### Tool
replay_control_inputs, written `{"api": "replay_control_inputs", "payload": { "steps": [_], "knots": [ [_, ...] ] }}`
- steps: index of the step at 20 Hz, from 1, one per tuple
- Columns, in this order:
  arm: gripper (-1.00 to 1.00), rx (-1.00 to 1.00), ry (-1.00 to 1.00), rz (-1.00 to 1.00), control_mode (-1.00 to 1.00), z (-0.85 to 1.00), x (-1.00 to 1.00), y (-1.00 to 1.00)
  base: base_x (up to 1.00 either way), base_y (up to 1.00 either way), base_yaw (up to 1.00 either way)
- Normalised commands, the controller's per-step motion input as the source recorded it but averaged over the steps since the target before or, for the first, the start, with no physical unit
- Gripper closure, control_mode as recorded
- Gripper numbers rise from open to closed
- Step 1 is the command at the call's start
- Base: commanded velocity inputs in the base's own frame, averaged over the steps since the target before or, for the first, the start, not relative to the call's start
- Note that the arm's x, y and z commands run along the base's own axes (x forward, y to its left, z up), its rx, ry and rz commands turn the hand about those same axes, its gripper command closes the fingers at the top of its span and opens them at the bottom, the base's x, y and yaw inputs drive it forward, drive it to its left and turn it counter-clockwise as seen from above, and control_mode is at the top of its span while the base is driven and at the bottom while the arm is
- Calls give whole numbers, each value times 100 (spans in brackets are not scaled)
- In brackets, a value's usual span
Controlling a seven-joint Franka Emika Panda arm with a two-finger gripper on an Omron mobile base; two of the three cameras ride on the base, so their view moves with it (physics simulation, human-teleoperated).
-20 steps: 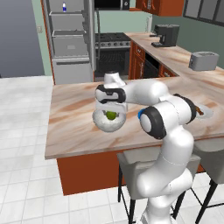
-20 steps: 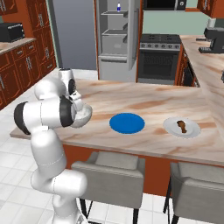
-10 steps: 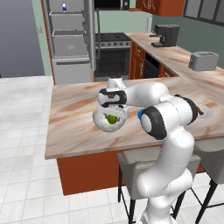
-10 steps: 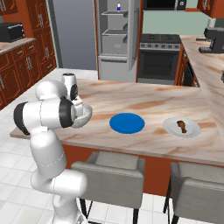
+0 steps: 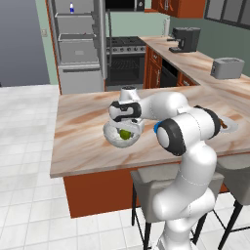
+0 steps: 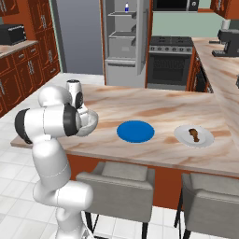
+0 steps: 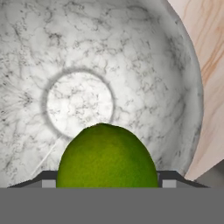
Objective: Pick the chicken drumstick and lime from their plates and place them in the bowl. Then put the bowl in the fridge.
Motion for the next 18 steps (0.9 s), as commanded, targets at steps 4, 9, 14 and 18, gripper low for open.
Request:
{"api": "replay_control_inputs", "payload": {
  "steps": [4, 9, 14, 18],
  "knots": [
    [100, 0, 0, -1, -100, 0, 10, 2, 0, 0, 0],
    [100, 0, 0, -1, -100, 0, 10, 5, 0, 0, 0],
    [-100, 0, 0, -2, -100, -1, 12, 11, 0, 0, 0],
    [-100, 0, 0, -1, -100, 0, 8, 1, 0, 0, 0]
  ]
}}
